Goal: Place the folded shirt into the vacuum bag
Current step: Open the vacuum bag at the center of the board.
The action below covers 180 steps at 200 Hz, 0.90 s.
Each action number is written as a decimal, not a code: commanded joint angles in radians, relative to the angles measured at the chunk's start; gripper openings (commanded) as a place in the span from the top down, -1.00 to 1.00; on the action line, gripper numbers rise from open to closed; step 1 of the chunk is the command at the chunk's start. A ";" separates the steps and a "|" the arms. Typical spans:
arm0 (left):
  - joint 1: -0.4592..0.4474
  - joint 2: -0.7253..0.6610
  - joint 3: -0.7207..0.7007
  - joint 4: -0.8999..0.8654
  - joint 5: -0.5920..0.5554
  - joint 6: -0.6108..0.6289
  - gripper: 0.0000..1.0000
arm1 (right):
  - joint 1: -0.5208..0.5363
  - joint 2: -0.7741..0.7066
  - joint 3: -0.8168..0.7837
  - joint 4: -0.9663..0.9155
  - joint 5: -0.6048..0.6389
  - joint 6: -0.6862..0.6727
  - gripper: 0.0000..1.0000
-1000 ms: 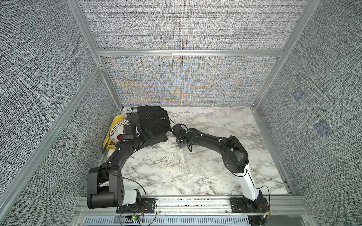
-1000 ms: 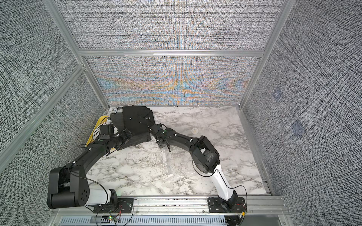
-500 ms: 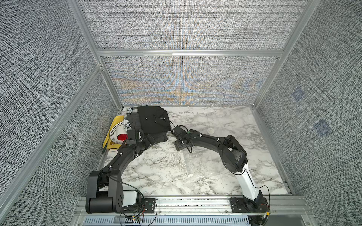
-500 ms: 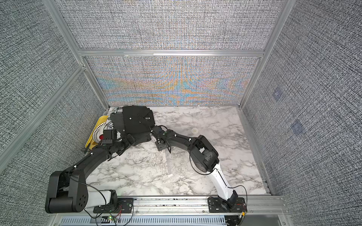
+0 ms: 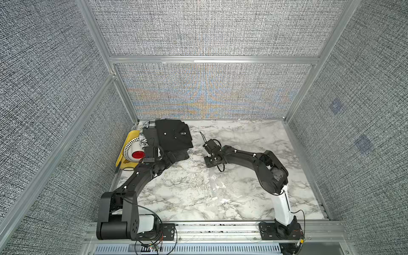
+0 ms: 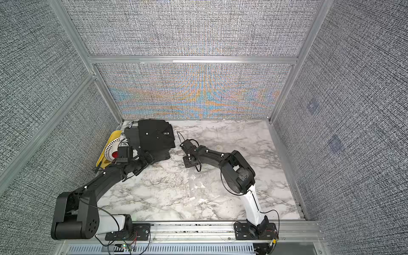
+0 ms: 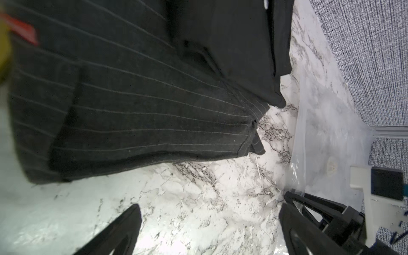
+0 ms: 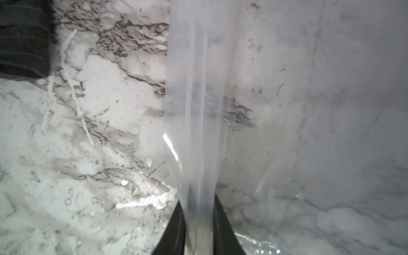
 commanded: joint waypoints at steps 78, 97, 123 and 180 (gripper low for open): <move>-0.197 0.093 -0.126 0.719 0.460 -0.245 -0.89 | -0.094 -0.269 -0.236 0.222 -0.369 0.008 0.74; -0.266 0.116 -0.104 0.791 0.478 -0.270 -0.90 | -0.123 -0.308 -0.281 0.262 -0.454 0.009 0.75; -0.333 0.151 -0.070 0.823 0.468 -0.269 -0.84 | -0.166 -0.347 -0.342 0.319 -0.570 0.025 0.77; -0.365 0.290 -0.013 0.820 0.416 -0.251 -0.41 | -0.206 -0.425 -0.420 0.361 -0.649 0.036 0.77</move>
